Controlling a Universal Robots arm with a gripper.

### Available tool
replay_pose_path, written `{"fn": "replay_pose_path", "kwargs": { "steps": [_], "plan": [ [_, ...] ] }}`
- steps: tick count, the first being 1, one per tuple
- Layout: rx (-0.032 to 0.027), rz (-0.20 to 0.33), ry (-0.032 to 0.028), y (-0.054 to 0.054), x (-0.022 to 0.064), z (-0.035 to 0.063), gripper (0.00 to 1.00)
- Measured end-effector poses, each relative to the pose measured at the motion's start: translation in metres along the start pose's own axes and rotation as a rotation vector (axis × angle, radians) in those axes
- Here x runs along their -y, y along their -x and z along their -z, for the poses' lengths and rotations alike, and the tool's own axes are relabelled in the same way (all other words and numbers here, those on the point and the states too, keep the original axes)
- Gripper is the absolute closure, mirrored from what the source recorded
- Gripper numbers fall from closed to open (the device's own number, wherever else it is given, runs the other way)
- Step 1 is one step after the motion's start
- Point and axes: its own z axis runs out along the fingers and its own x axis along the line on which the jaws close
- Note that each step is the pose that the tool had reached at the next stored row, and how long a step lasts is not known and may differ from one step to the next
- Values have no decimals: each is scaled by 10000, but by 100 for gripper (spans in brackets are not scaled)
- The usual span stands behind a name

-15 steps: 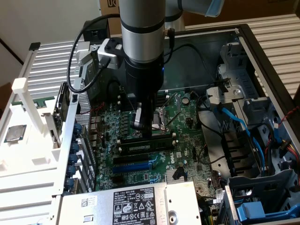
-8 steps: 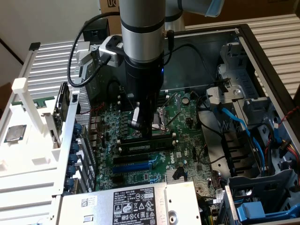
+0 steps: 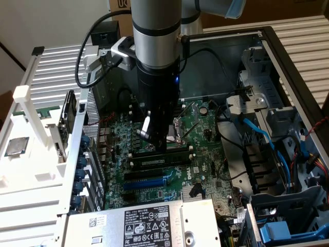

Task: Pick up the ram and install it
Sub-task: 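Press down the ram until it locks into place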

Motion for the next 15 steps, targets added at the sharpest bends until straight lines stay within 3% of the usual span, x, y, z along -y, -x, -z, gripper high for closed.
{"fn": "replay_pose_path", "kwargs": {
  "steps": [7, 9, 12, 15],
  "plan": [
    [12, -1718, 64, 0, 0, 0, 90],
    [13, -1957, 72, 0, 0, 0, 90],
    [18, -2821, 103, 0, 0, 0, 90],
    [20, -3190, 116, 0, 0, 0, 90]
  ]
}}
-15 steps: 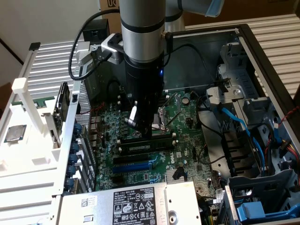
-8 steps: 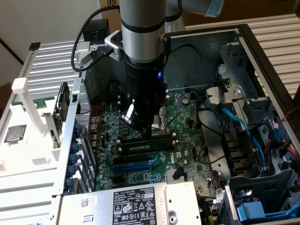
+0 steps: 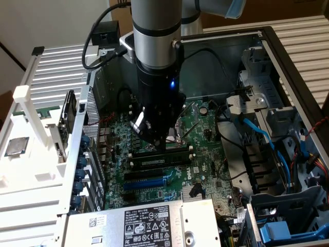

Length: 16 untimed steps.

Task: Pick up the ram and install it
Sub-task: 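Press down the ram until it locks into place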

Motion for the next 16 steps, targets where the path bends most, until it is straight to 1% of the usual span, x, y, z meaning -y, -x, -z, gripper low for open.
{"fn": "replay_pose_path", "kwargs": {
  "steps": [1, 2, 3, 6, 12, 13, 14, 16],
  "plan": [
    [1, -248, 8, 0, 0, 0, 90],
    [4, -859, 29, 0, 0, 0, 90],
    [4, -980, 32, 0, 0, 0, 90],
    [5, -1716, 54, 0, 0, 0, 90],
    [6, -2443, 76, 0, 0, 0, 90],
    [8, -2813, 88, 0, 0, 0, 90],
    [8, -3057, 97, 0, 0, 0, 90],
    [10, -3309, 107, 0, 0, 0, 90]
  ]
}}
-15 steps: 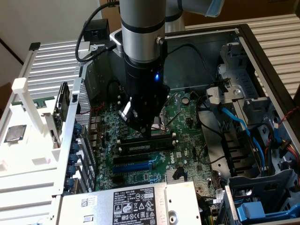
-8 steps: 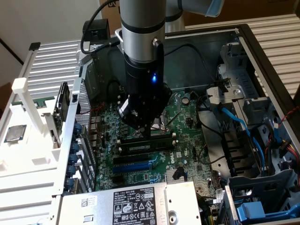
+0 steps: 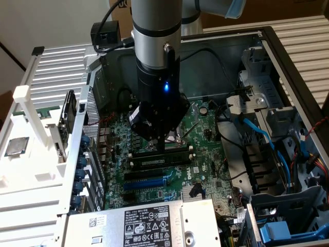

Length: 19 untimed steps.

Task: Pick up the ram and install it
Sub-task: 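Press down the ram until it locks into place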

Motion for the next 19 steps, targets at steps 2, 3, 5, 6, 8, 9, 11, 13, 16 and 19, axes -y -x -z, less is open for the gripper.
{"fn": "replay_pose_path", "kwargs": {
  "steps": [2, 3, 5, 6, 8, 9, 11, 13, 16, 19],
  "plan": [
    [2, -247, 10, 0, 0, 0, 90],
    [3, -502, 21, 0, 0, 0, 90],
    [6, -752, 33, 0, 0, 0, 90],
    [7, -1003, 44, 0, 0, 0, 90],
    [8, -1261, 56, 0, 0, 0, 90],
    [10, -1387, 62, 0, 0, 0, 90],
    [12, -1638, 75, 0, 0, 0, 90],
    [14, -1898, 88, 0, 0, 0, 90],
    [15, -2001, 94, 0, 0, 0, 90],
    [14, -2002, 93, 0, 0, 0, 90]
  ]
}}
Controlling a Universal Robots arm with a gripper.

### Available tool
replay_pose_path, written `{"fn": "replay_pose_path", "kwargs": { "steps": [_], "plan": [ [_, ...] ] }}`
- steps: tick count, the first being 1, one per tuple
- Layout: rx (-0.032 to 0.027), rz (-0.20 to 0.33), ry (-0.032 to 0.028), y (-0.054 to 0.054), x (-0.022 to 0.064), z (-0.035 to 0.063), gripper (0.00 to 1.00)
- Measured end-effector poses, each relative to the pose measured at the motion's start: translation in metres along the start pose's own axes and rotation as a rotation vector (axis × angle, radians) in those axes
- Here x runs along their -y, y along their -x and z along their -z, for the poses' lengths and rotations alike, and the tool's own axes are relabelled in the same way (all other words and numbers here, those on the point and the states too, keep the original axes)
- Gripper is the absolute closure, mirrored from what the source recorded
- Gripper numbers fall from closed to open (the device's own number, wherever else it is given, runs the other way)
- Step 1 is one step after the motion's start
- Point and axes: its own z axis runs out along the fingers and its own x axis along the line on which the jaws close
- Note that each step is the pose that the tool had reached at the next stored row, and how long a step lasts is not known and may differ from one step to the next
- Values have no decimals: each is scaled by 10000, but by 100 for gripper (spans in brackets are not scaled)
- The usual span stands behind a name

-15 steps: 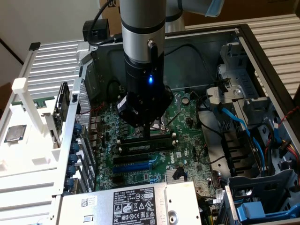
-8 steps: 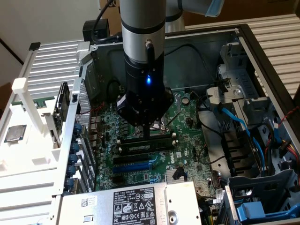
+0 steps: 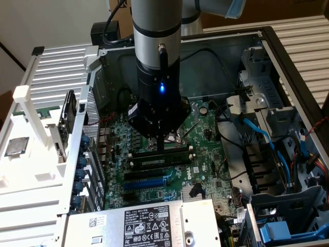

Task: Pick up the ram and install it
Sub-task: 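Press down the ram until it locks into place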

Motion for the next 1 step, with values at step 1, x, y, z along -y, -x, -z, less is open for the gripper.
{"fn": "replay_pose_path", "kwargs": {
  "steps": [1],
  "plan": [
    [0, 0, 0, 0, 0, 0, 90]
  ]
}}
